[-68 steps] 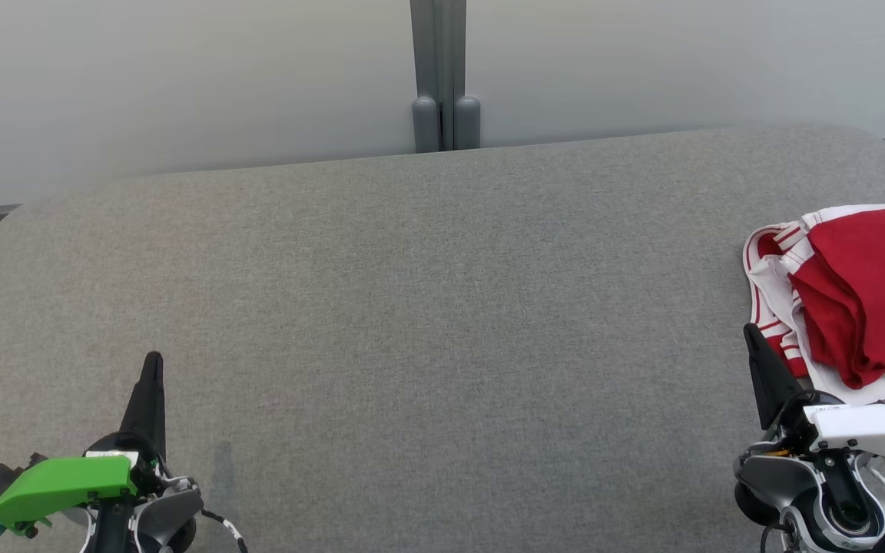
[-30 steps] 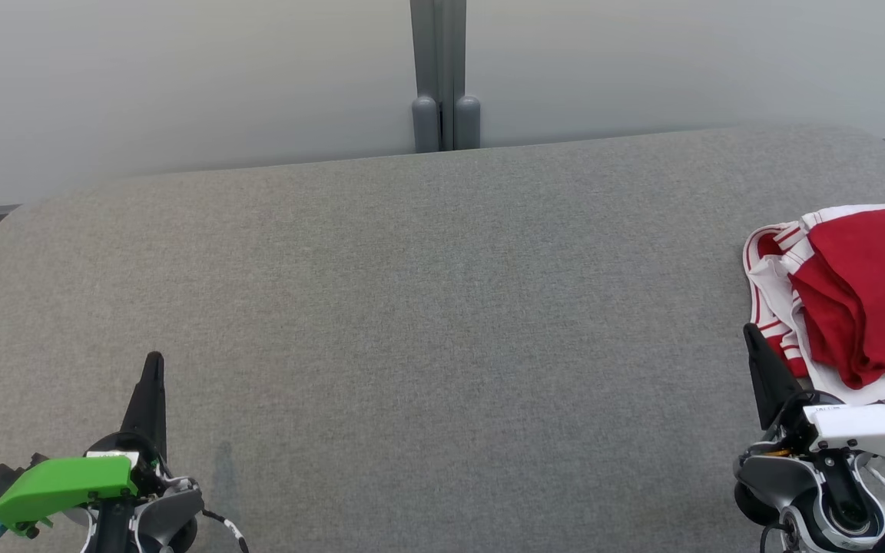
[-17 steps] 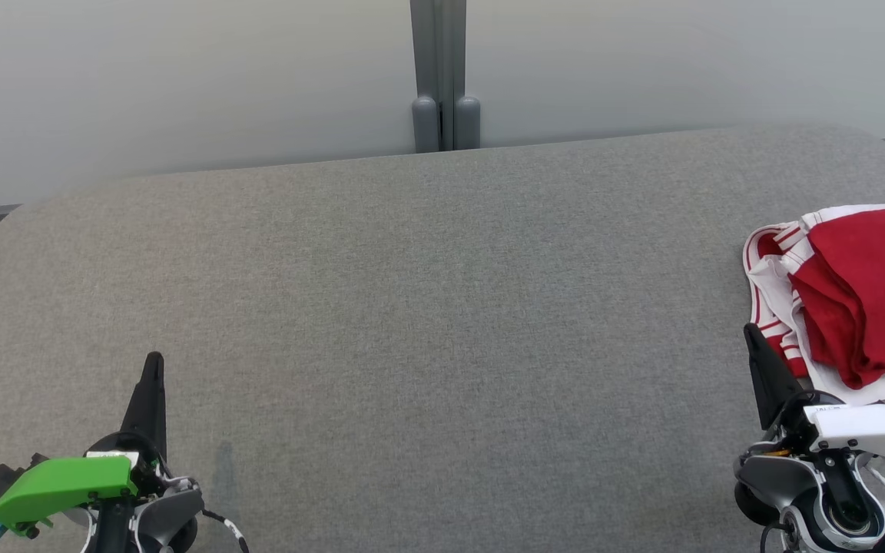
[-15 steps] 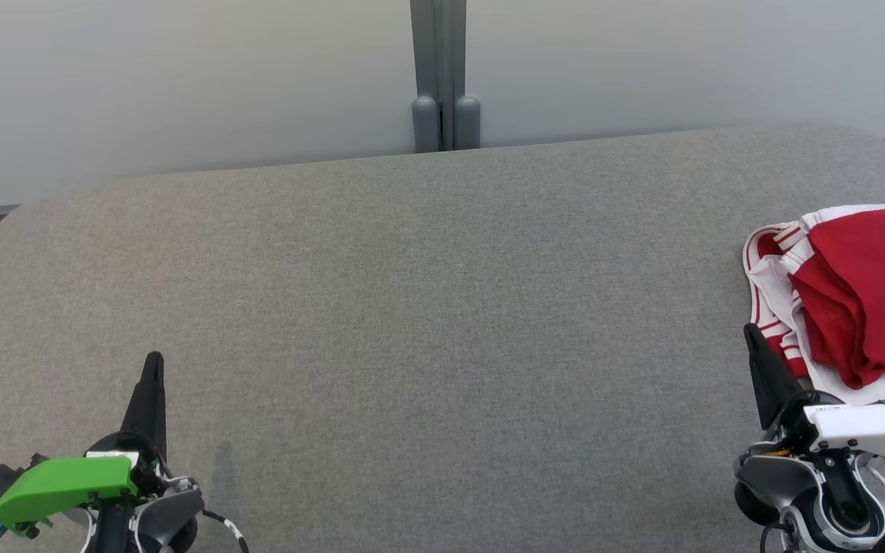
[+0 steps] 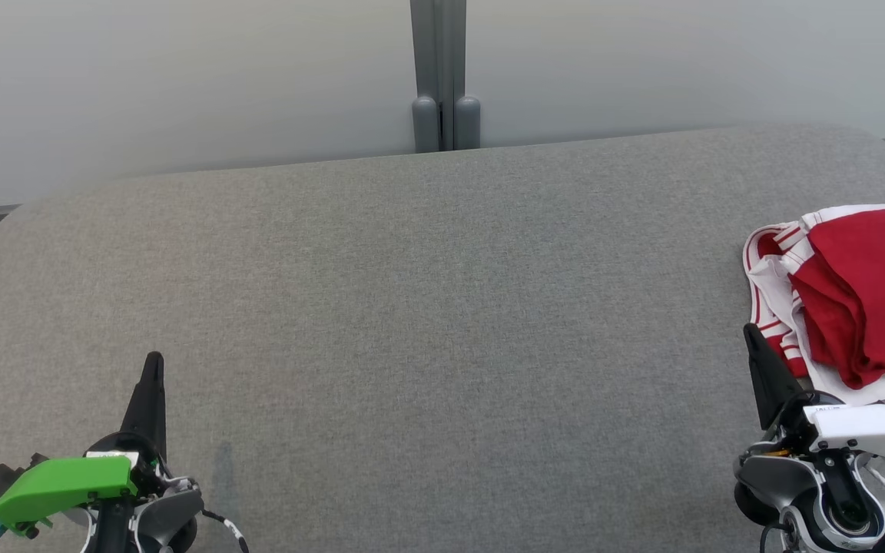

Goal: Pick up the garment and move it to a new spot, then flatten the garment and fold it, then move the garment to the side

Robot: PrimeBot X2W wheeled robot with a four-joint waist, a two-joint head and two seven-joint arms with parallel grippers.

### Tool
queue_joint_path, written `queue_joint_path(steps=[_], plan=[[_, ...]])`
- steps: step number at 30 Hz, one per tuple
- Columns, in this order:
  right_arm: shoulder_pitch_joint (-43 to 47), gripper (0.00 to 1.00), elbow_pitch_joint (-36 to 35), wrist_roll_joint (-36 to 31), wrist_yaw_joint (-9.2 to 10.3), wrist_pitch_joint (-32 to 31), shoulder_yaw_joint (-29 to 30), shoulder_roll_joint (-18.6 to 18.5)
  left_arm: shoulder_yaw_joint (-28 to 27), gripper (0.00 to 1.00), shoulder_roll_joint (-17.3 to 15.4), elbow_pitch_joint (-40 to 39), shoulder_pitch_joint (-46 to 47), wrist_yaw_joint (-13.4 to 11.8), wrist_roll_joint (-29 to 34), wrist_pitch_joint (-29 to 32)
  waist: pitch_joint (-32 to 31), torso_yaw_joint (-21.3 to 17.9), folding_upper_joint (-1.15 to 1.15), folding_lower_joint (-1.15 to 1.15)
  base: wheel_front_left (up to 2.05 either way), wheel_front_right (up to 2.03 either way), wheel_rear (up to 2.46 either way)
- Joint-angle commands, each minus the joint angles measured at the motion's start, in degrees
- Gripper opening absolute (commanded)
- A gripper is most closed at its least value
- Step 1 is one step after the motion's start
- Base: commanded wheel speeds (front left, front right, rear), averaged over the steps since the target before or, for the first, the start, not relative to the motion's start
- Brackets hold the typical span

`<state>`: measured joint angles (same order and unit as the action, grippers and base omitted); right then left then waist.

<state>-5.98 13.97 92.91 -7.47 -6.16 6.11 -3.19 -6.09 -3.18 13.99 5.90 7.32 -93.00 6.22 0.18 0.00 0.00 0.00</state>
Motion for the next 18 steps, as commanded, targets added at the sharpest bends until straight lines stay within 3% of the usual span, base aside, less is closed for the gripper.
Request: queue_joint_path(steps=[1, 18], plan=[[-0.38, 0.0, 0.13, -0.32, -0.04, -0.27, 0.13, -0.03, -0.25, 0.0, -0.1, 0.05, 0.56, 0.42, 0.42, 0.1, 0.0, 0.0, 0.0, 0.0, 0.0, 0.0, 0.0], [-0.39, 0.0, 0.13, -0.37, -0.04, -0.37, 0.22, 0.02, -0.36, 0.0, -0.02, 0.07, 0.58, 0.42, 0.5, 0.23, 0.0, 0.0, 0.0, 0.0, 0.0, 0.0, 0.0]])
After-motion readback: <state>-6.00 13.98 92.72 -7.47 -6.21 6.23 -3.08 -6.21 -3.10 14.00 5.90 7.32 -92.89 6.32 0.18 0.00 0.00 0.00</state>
